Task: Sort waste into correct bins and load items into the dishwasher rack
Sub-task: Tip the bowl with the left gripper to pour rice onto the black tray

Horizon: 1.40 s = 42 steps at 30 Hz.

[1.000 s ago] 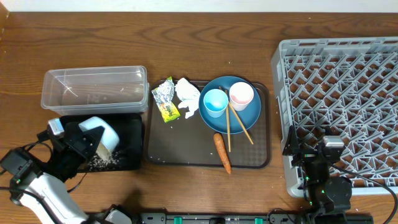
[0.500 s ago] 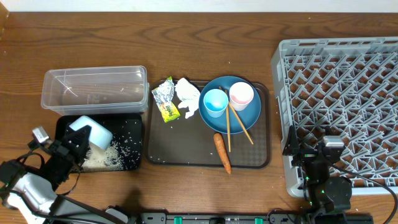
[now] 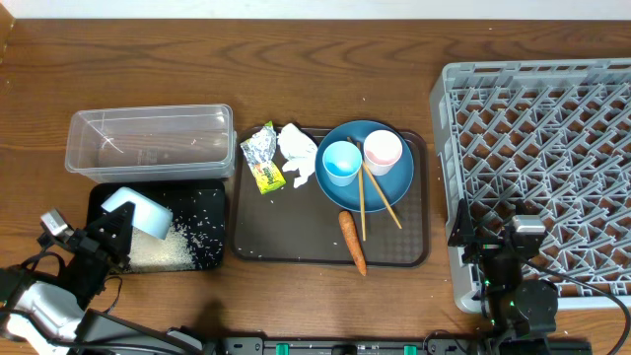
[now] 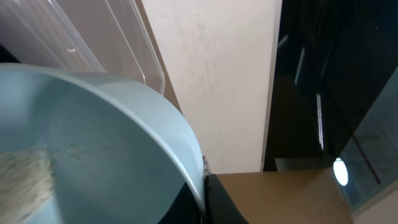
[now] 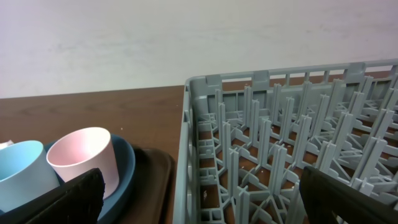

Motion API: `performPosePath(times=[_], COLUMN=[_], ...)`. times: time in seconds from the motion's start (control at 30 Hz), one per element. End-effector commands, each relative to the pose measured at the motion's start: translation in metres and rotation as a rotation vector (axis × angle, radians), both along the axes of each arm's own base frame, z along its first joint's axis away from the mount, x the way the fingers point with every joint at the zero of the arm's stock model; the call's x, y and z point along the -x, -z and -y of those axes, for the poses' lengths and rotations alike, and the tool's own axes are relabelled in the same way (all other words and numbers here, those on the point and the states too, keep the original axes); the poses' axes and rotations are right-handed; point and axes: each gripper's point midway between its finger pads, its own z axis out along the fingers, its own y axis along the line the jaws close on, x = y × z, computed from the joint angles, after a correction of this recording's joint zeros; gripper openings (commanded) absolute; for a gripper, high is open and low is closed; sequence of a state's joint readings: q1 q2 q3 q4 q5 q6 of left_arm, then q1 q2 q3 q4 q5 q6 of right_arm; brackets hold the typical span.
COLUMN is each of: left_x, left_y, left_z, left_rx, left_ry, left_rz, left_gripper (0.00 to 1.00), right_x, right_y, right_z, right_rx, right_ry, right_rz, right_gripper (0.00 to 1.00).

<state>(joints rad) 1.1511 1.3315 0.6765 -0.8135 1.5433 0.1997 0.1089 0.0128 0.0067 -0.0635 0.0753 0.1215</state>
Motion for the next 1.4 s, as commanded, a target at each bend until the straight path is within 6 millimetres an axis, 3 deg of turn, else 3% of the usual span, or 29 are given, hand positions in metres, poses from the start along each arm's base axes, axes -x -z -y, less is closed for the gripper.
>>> performPosePath(times=[0.0, 0.1, 0.2, 0.5, 0.57, 0.67, 0.97, 1.07, 1.17, 1.27, 1.37], left_x=[0.0, 0.003, 0.001, 0.002, 0.001, 0.001, 0.0, 0.004, 0.002, 0.004, 0.004], left_y=[-0.003, -0.004, -0.006, -0.006, -0.006, -0.006, -0.006, -0.007, -0.005, -0.007, -0.007], left_z=[0.0, 0.007, 0.001, 0.008, 0.005, 0.006, 0.002, 0.011, 0.007, 0.012, 0.012], left_rx=[-0.014, 0.059, -0.061, 0.027, -0.052, 0.007, -0.072, 0.107, -0.069, 0.027, -0.012], left_ry=[-0.003, -0.002, 0.002, 0.006, 0.01, 0.007, 0.01, 0.003, 0.013, 0.009, 0.012], left_rz=[0.039, 0.007, 0.059, 0.02, 0.055, 0.03, 0.064, -0.015, 0.054, 0.021, 0.036], left_gripper=[0.07, 0.06, 0.06, 0.06, 0.06, 0.07, 0.12, 0.12, 0.06, 0.06, 0.06], right_x=[0.0, 0.0, 0.0, 0.0, 0.0, 0.0, 0.0, 0.0, 0.0, 0.0, 0.0], right_y=[0.001, 0.001, 0.001, 0.001, 0.001, 0.001, 0.001, 0.001, 0.001, 0.001, 0.001], right_z=[0.0, 0.0, 0.0, 0.0, 0.0, 0.0, 0.0, 0.0, 0.0, 0.0, 0.0], right_rx=[0.004, 0.004, 0.004, 0.004, 0.004, 0.004, 0.004, 0.004, 0.004, 0.004, 0.004], right_ry=[-0.002, -0.002, -0.002, -0.002, -0.002, -0.002, -0.002, -0.002, -0.002, -0.002, -0.002], right_rz=[-0.004, -0.004, -0.004, -0.004, -0.004, -0.004, -0.004, -0.004, -0.004, -0.004, -0.004], right_gripper=[0.99, 0.99, 0.99, 0.99, 0.99, 0.99, 0.99, 0.99, 0.99, 0.99, 0.99])
